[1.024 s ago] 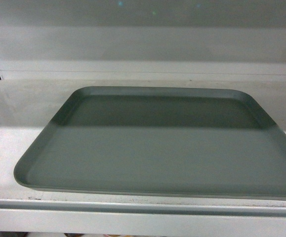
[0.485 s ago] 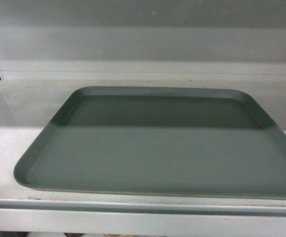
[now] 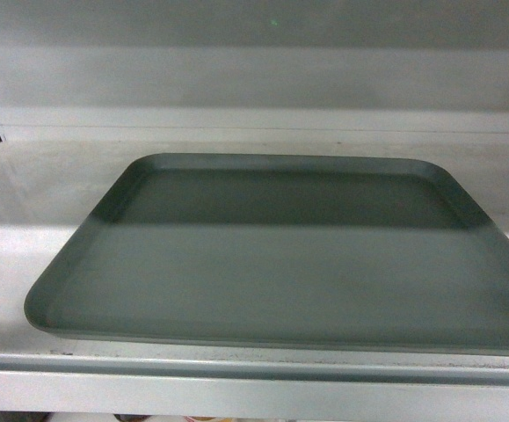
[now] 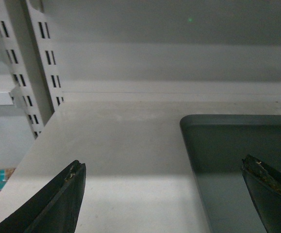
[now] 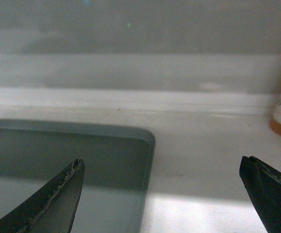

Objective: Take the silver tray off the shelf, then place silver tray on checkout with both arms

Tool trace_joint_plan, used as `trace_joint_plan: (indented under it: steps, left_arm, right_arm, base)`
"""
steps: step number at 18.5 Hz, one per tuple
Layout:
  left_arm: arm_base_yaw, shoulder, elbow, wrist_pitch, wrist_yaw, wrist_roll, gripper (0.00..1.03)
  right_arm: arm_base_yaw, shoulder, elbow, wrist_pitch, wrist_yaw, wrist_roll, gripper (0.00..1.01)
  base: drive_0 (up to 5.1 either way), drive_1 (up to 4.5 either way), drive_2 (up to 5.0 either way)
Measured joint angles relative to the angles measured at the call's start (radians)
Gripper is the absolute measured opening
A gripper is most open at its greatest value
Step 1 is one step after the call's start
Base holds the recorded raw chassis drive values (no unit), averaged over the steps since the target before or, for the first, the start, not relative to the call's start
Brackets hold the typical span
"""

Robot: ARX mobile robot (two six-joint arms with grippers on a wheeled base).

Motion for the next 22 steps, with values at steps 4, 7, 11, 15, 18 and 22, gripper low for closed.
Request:
trace_joint_plan:
  steps: [4, 7, 11, 15, 18, 22]
  left_arm:
    - [-0.044, 0.325, 0.137, 0.053, 0.025, 0.018, 0.98]
    - [-0.07, 0.479, 0.232, 0.019, 0.014, 0.022, 0.98]
    - [-0.08, 0.587, 0.343, -0.054, 0.001, 0.017, 0.98]
    - [-0.071, 0.649, 0.426, -0.153, -0.011, 0.006, 0.98]
    - [-0.066, 0.671, 0.452, -0.203, -0.013, -0.006, 0.98]
    - [-0.077, 0.696, 0.459, -0.226, -0.021, -0.012, 0.98]
  right_arm:
    - [0.05, 0.278, 0.113, -0.006, 0.006, -0.006, 0.98]
    - [0.075, 0.399, 0.177, -0.054, 0.032, -0.026, 0.98]
    - [0.064, 0.478, 0.265, -0.154, 0.048, -0.016, 0.98]
    - [0.037, 0.537, 0.343, -0.27, 0.053, 0.037, 0.98]
    - [0.028, 0.577, 0.386, -0.333, 0.05, 0.072, 0.98]
    - [0.04, 0.607, 0.422, -0.384, 0.047, 0.094, 0.98]
  base:
    - [0.0, 0.0, 0.0]
    - [0.0, 0.0, 0.0]
    - [0.0, 0.0, 0.0]
    - [0.0, 0.0, 0.0]
    - [0.0, 0.0, 0.0]
    - [0.0, 0.0, 0.0]
